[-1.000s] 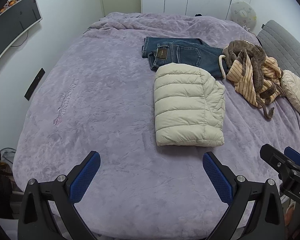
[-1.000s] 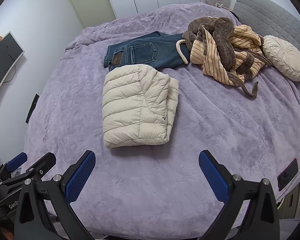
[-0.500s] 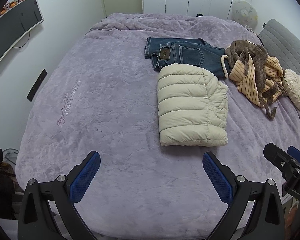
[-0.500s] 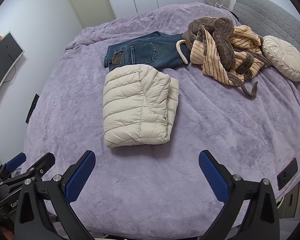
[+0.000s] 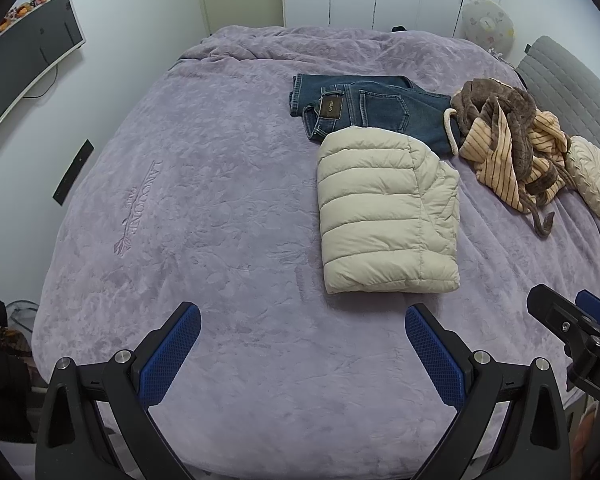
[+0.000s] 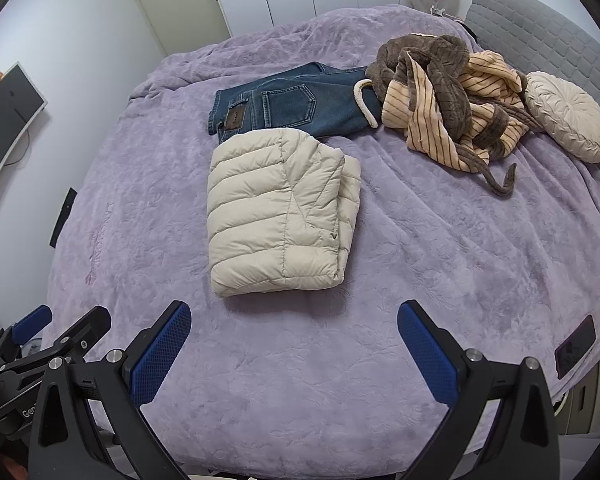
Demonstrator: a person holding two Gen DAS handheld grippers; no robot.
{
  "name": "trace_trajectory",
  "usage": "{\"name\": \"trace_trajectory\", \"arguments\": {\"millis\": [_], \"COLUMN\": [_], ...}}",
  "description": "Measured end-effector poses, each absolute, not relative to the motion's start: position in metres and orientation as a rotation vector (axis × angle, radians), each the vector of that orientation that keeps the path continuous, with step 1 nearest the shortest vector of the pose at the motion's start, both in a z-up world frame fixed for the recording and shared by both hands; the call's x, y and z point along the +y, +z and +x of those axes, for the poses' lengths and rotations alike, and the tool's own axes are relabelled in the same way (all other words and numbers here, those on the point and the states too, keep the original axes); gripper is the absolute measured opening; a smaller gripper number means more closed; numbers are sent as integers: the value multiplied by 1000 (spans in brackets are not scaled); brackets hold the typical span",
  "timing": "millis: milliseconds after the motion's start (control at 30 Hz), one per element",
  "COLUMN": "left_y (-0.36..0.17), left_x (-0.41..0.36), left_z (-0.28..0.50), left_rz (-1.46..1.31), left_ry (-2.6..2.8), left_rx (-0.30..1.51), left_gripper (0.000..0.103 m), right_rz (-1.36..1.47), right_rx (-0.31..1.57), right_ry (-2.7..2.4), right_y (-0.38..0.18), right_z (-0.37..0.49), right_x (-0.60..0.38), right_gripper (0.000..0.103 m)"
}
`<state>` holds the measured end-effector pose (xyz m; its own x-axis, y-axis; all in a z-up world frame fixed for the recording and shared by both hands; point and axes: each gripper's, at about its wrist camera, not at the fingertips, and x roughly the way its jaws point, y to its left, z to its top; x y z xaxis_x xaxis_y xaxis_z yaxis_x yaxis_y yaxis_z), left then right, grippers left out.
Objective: Fold large clothes
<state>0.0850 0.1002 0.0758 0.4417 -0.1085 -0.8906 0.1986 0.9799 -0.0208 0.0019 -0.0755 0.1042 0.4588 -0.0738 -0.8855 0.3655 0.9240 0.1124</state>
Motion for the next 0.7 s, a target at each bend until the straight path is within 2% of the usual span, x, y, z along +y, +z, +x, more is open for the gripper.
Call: {"name": "trace_trajectory", "arguments": {"millis": [700], "left_y": [71], "left_x": [100], "left_z": [95], "left_rz": [111], "left_ry": [-204], "left_rx": [1100], "left_gripper": [102], "right_rz": [302], "right_rx": [1066], "right_ry": [-269], "right_y": [104], "right_z": [4], "right_x": [-79], "right_gripper": [103]}}
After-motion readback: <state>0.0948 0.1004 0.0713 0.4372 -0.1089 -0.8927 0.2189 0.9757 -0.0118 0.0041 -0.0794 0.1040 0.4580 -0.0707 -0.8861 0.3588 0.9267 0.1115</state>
